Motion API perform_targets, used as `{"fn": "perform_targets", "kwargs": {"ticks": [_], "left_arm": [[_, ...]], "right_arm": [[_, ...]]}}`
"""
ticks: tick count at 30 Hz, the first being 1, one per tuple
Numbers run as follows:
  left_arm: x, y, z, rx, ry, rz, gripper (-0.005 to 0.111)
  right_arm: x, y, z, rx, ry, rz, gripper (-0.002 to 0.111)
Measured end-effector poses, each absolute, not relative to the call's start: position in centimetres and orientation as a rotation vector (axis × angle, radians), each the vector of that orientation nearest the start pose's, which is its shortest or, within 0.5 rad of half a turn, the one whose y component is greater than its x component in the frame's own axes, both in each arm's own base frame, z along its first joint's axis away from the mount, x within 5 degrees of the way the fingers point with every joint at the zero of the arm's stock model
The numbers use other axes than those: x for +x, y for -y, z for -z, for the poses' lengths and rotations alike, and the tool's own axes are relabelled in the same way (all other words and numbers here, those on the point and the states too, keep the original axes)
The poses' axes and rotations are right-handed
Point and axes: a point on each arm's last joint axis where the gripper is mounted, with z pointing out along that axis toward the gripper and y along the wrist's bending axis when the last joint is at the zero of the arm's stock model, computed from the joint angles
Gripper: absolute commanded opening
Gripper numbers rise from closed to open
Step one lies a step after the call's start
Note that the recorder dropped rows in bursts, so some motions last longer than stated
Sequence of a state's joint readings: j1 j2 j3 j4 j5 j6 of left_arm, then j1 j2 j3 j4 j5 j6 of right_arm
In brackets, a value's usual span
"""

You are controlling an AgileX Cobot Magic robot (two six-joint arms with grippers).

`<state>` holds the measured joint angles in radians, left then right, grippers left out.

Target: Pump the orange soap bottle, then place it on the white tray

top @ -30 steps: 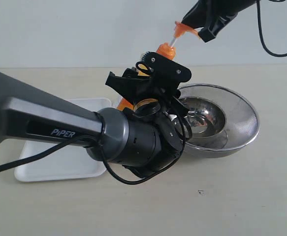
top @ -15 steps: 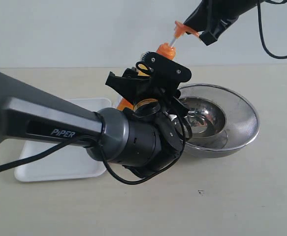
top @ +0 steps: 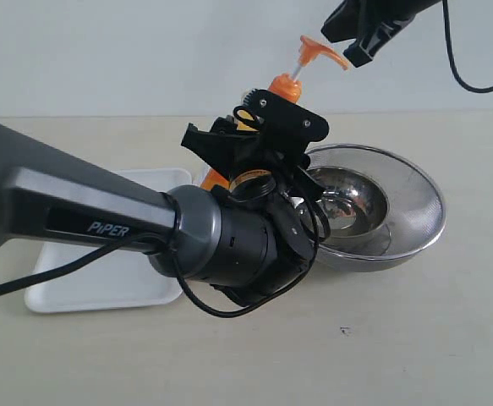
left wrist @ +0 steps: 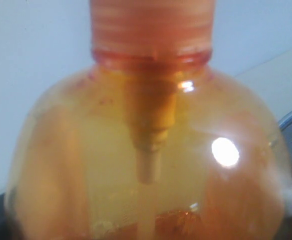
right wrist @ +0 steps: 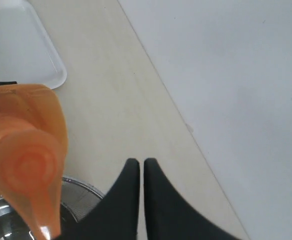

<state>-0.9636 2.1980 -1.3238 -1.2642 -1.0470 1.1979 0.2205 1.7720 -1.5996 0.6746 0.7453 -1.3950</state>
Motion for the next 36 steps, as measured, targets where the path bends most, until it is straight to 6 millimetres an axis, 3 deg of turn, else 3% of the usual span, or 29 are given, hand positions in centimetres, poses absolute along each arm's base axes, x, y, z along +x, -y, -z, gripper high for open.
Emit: {"fn": "perform_targets", "kwargs": {"ticks": [11, 36], "left_arm": [[31.2, 31.7, -15.1, 0.363, -1.716, -0.348, 0.005], [31.2, 31.8, -15.2, 0.365, -1.714, -0.348, 0.005]], "right_arm": [[37.1, -12.4, -36.8, -1.328, -1.708, -0.134, 0.0], [35.8, -13.0, -36.9, -1.406, -1.708, -0.288, 0.0]]}}
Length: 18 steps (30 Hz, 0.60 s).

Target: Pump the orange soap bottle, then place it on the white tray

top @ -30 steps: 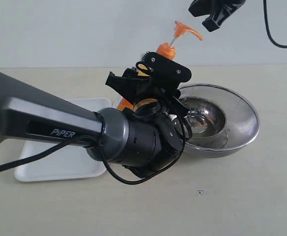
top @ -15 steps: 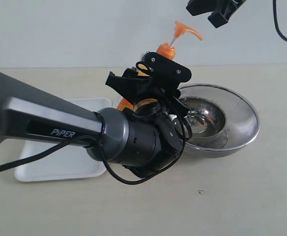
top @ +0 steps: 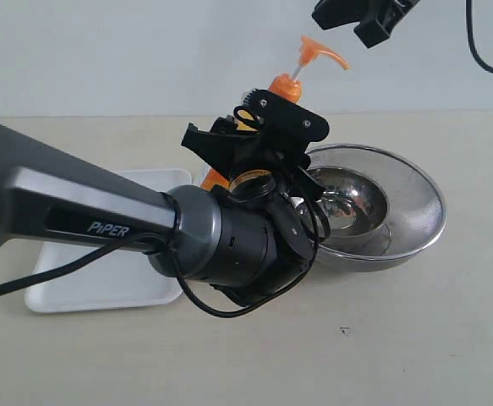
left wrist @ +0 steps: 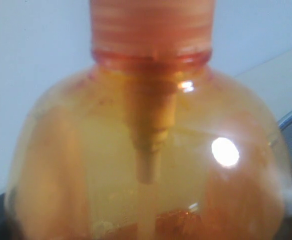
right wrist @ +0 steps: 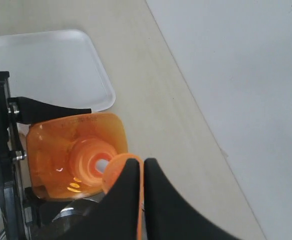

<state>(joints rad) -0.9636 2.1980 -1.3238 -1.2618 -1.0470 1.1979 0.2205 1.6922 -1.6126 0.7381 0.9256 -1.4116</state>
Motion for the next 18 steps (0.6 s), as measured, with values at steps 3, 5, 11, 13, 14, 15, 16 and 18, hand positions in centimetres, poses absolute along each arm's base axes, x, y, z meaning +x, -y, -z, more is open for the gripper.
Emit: {"fn": "perform_targets", "kwargs": {"ticks": [3, 5, 11, 13, 14, 15, 16, 18], "left_arm": [[31.19, 31.75, -15.15, 0.365, -1.714, -0.348, 0.005], [31.19, 31.75, -15.15, 0.365, -1.714, -0.348, 0.005], [31.19, 31.75, -15.15, 0.365, -1.714, -0.348, 0.005], [31.19, 31.75, -15.15, 0.365, -1.714, -0.348, 0.005], [31.19, 31.75, -15.15, 0.365, -1.714, -0.348, 0.005], [31.19, 31.75, -15.15, 0.365, -1.714, -0.348, 0.005], [31.19, 31.75, -15.15, 0.365, -1.714, -0.348, 0.005], [31.19, 31.75, -15.15, 0.365, -1.714, -0.348, 0.005]], "right_arm": [[35.78, -13.07, -36.9, -1.41, -1.709, -0.294, 0.0], [35.75, -13.08, -36.88, -1.413, -1.71, -0.297, 0.0], [35.72, -13.09, -36.87, -1.418, -1.708, -0.298, 0.0], [35.72, -13.09, -36.87, -1.418, -1.708, -0.298, 0.0], [35.77, -13.11, -36.8, -1.418, -1.709, -0.301, 0.0], [35.83, -13.14, -36.66, -1.419, -1.712, -0.307, 0.0], [35.91, -13.18, -36.52, -1.42, -1.716, -0.312, 0.0], [36.19, -13.26, -35.99, -1.426, -1.728, -0.323, 0.0]]}}
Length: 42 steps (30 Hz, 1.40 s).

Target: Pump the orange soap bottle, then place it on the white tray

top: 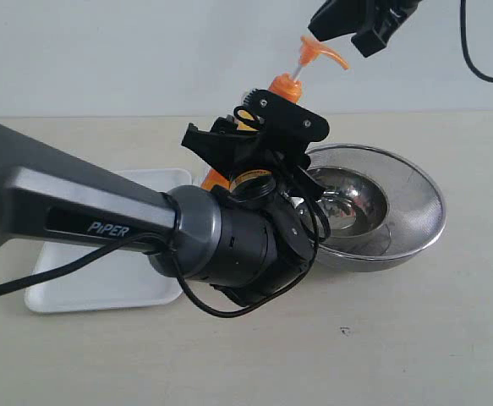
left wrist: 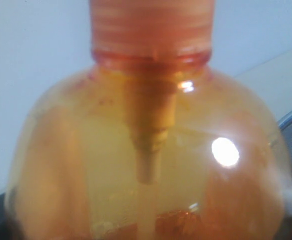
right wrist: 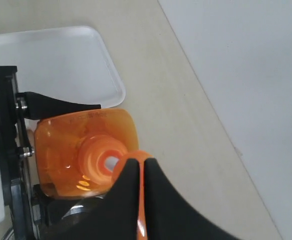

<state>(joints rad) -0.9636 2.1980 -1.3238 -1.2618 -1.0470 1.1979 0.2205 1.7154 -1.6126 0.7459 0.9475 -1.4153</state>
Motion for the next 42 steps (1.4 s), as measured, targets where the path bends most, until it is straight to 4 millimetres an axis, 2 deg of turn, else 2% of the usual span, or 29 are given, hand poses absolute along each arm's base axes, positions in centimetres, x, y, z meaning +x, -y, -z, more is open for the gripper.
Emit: {"fn": "perform_targets", "kwargs": {"ticks": [3, 42], "left_arm": [[31.2, 31.8, -15.2, 0.365, -1.714, -0.348, 0.005], [31.2, 31.7, -15.2, 0.363, -1.716, -0.361, 0.005]], "right_arm": [[36.6, -13.4, -35.3, -1.43, -1.744, -0.336, 0.0], [37.0, -13.8, -34.6, -1.419, -1.76, -0.417, 0.0]]}}
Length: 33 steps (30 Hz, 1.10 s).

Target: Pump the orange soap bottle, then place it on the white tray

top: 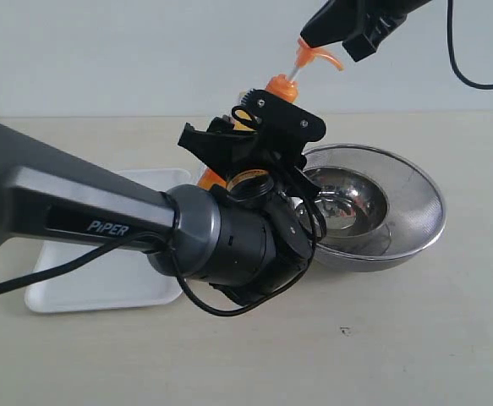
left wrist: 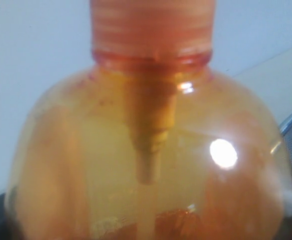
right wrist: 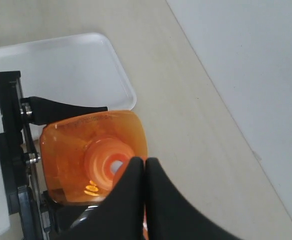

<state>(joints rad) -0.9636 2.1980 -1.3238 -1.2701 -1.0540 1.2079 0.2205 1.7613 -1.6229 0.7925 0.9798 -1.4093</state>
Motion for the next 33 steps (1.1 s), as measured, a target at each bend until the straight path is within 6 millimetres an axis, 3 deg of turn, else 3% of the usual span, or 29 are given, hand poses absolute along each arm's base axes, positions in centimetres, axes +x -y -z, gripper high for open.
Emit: {"fn": "perform_targets", "kwargs": {"ticks": [33], "left_arm": [[31.29, 31.27, -15.16, 0.345, -1.717, -0.394, 0.005]], "right_arm": [[37.17, -13.96, -33.89, -1.421, -1.805, -0.482, 0.0]]}}
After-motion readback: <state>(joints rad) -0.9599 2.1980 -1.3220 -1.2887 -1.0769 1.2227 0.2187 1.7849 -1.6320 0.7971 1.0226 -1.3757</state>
